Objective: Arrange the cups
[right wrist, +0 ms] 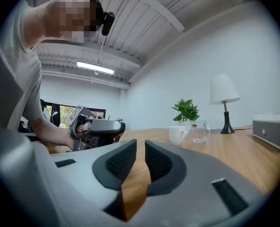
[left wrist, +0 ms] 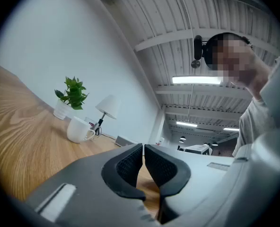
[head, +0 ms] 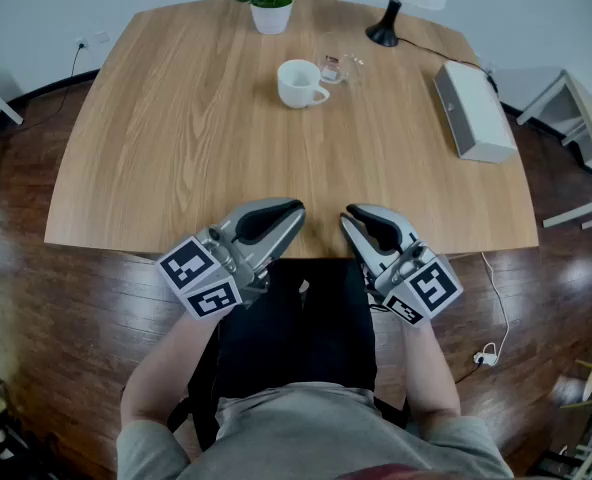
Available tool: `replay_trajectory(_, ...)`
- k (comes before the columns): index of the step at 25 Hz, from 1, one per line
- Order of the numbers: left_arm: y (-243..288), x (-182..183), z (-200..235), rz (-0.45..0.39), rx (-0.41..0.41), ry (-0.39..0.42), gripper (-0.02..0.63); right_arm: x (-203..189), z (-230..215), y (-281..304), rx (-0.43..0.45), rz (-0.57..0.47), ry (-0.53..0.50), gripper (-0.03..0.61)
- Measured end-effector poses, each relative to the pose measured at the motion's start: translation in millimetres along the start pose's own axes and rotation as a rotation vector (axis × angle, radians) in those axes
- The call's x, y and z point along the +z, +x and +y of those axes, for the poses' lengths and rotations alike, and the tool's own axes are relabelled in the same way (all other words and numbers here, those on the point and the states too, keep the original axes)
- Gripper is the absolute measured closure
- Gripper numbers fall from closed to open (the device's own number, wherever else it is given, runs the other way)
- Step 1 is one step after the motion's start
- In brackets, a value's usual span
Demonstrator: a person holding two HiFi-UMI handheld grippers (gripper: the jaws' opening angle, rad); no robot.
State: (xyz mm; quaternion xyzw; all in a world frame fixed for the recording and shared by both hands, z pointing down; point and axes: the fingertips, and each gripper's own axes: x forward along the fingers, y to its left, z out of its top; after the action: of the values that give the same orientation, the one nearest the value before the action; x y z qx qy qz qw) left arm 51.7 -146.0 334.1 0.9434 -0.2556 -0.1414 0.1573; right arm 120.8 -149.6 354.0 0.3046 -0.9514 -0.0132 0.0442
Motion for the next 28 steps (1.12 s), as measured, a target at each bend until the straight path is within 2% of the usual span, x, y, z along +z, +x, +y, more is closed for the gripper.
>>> replay_trajectory(10,-6.7,3.0,5.2,0.011,0.001,-0.023,0.604,-2.8,0.5,2.9,-0.027,-0.018,0.064,0.500)
replay_trajectory(15,-6.4,4.8,7.9,0.005,0.005,-0.036,0.604,-3.8,-11.4,5.3,-0.034,-0.006,0.173,0.491)
replay_trajectory(17,-5.6,5.8,8.6,-0.005,0.010,-0.047,0.604,-4.5,-14.3,5.5,-0.025,0.017,0.201,0.462)
replay_trajectory(23,-6.7,10.7,14.2,-0.041,0.028,-0.100,0.604,17.9,-27.7,10.6,-0.035,0.062,0.087,0.428)
replay_trajectory(28,-7.1,12.6,17.3,-0.061,0.038,-0.133,0.529,32.2,-52.6,30.5,-0.046,0.122,-0.022,0.397)
